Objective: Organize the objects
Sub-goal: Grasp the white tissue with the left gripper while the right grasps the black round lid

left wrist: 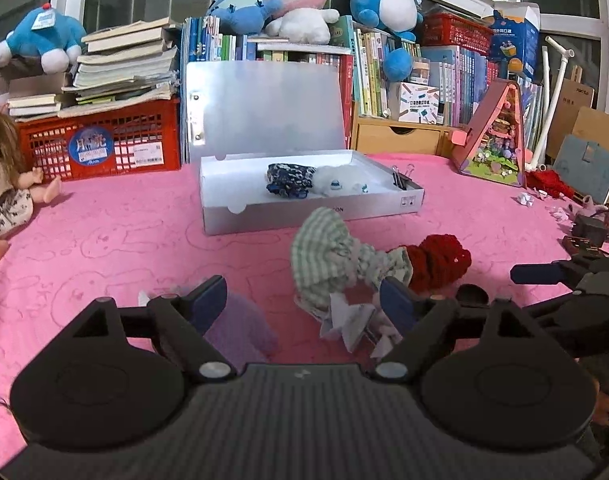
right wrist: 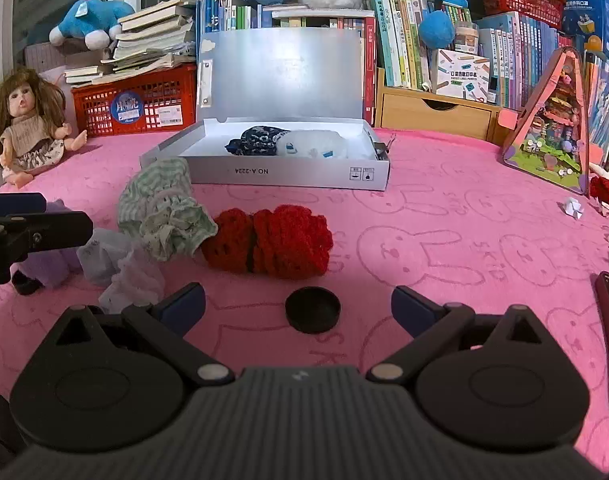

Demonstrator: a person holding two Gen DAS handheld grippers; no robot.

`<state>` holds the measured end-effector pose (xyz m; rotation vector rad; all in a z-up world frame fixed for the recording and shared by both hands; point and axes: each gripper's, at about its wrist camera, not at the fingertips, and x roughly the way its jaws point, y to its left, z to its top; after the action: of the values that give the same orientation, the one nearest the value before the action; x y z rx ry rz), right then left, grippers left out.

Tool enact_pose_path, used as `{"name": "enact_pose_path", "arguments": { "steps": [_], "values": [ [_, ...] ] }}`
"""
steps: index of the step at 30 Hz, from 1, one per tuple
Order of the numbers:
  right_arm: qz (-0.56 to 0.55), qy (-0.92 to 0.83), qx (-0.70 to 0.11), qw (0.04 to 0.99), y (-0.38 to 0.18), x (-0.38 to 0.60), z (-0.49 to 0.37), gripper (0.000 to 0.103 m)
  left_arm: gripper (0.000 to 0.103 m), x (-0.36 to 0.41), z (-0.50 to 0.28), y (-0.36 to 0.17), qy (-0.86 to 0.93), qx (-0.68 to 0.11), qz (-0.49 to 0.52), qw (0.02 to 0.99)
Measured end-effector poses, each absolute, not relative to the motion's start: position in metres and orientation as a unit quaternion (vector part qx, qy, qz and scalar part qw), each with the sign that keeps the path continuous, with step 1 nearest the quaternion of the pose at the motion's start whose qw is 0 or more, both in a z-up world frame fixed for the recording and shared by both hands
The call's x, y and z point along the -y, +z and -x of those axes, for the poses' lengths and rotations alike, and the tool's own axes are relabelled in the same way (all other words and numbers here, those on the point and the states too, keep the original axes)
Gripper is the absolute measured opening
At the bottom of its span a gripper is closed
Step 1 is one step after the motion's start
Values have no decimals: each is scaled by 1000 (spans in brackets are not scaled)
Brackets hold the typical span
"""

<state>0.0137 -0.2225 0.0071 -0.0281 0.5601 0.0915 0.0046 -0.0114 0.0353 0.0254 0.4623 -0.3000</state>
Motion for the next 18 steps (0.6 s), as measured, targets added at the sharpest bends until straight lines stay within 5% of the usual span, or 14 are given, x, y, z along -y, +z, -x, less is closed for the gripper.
{"name": "enact_pose_path", "arguments": {
  "steps": [18],
  "values": [
    [14, 40, -281, 959, -2, 225, -10, 94, 84, 31, 9, 22, -185, -228, -31, 955]
  ]
}}
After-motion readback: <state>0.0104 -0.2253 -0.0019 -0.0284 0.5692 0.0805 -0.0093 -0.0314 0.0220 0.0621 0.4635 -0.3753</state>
